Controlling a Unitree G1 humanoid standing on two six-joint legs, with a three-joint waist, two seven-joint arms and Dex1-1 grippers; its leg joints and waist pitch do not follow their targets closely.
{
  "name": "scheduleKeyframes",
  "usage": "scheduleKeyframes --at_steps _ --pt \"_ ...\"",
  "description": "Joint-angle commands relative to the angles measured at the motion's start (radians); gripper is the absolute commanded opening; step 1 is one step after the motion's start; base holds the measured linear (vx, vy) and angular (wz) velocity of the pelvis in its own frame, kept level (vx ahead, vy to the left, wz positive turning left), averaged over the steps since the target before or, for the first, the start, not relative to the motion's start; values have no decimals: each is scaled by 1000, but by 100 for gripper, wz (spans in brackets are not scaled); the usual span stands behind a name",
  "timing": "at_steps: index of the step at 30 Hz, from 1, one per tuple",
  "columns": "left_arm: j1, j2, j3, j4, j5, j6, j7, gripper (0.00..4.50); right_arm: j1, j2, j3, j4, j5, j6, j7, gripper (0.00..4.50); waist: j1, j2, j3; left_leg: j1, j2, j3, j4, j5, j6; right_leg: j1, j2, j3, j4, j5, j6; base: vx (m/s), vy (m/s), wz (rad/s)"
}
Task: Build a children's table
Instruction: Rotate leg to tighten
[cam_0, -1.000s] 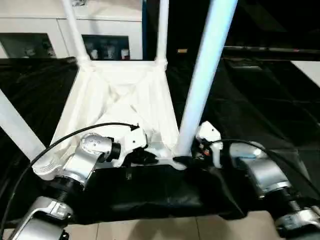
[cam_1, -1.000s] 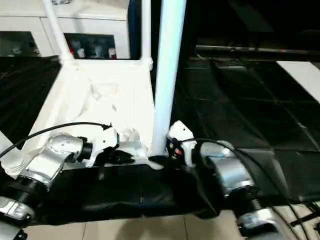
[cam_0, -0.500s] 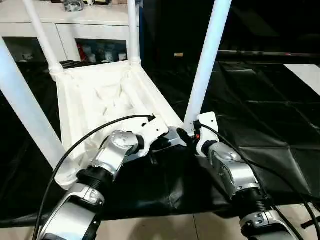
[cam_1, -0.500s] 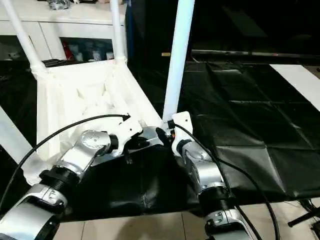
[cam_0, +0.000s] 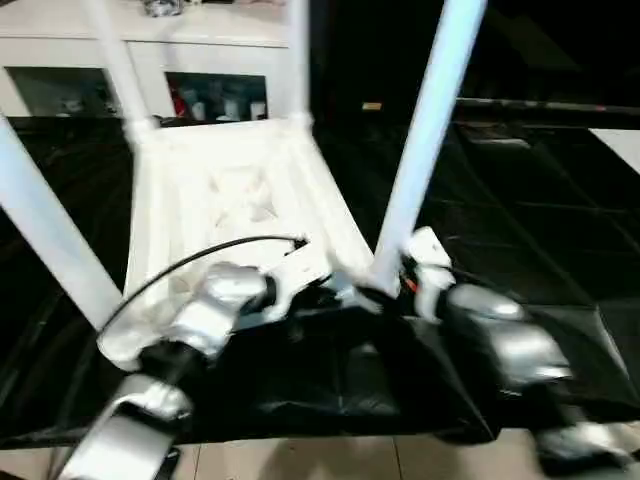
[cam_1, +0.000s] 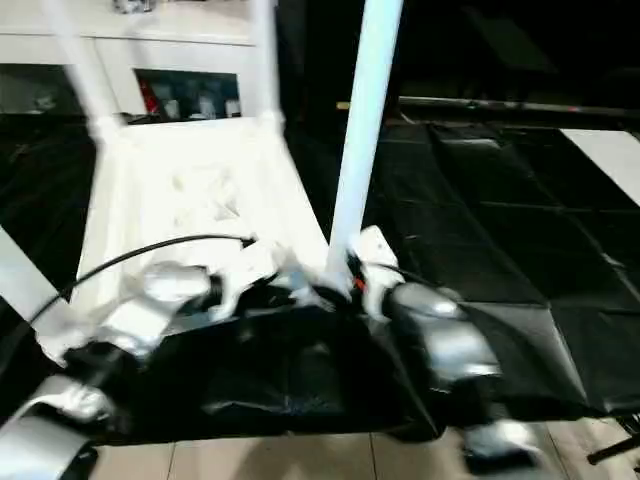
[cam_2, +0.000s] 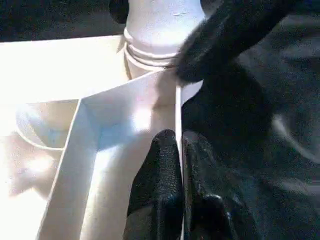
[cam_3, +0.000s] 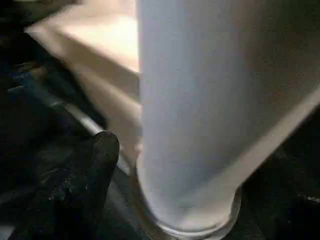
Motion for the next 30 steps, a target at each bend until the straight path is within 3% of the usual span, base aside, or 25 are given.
scheduleKeyframes --at_steps 1,4,7,10,14,19,23,27,28,30 --pt "38 -2 -17 -9 -56 -13 -75 0 4 -46 39 -51 2 -26 110 383 0 -14 -38 -2 18 6 -55 -262 59 45 -42 31 -79 -257 -160 0 0 0" --pt "47 23 -13 -37 -77 13 -131 0 6 -89 73 -74 4 -23 191 383 1 -12 -39 -1 20 5 -56 -266 54 43 -43 31 -77 -261 -166 0 0 0" --pt "50 30 -8 -53 -90 26 -153 0 -5 -75 68 -68 12 -23 189 383 -1 -17 -39 -3 18 6 -55 -249 52 43 -42 31 -74 -236 -181 0 0 0" --pt "53 34 -7 -60 -94 27 -160 0 -8 -70 70 -65 11 -25 191 383 -1 -15 -40 -2 18 6 -54 -234 51 43 -42 30 -71 -211 -187 0 0 0" --pt "61 43 -7 -75 -95 30 -166 0 -22 -61 91 -10 -37 -56 144 383 -2 -16 -40 -2 17 7 -53 -228 48 43 -42 30 -70 -202 -192 0 0 0" --pt "57 38 -3 -66 -83 20 -151 0 -44 -44 76 50 -74 -81 68 383 -9 -14 -39 -2 15 6 -54 -250 36 43 -41 30 -74 -241 -183 0 0 0" --pt "59 40 -3 -75 -87 24 -153 0 -8 -63 46 -28 -23 -53 113 383 -11 -16 -38 -3 16 6 -54 -252 44 45 -40 31 -75 -244 -174 0 0 0" --pt "63 42 -4 -82 -86 23 -147 0 21 -93 30 -72 1 -51 142 383 -8 -15 -42 -3 17 7 -50 -208 62 47 -39 30 -65 -151 -200 0 0 0" --pt "61 39 2 -77 -82 17 -130 0 62 -138 6 -131 37 -32 179 383 -4 -11 -41 -1 18 7 -49 -212 67 48 -40 31 -66 -146 -202 0 0 0" --pt "51 32 8 -61 -72 10 -98 0 104 -181 -19 -189 69 -10 209 383 0 -14 -42 -3 18 7 -47 -206 74 52 -39 31 -65 -134 -201 0 0 0"
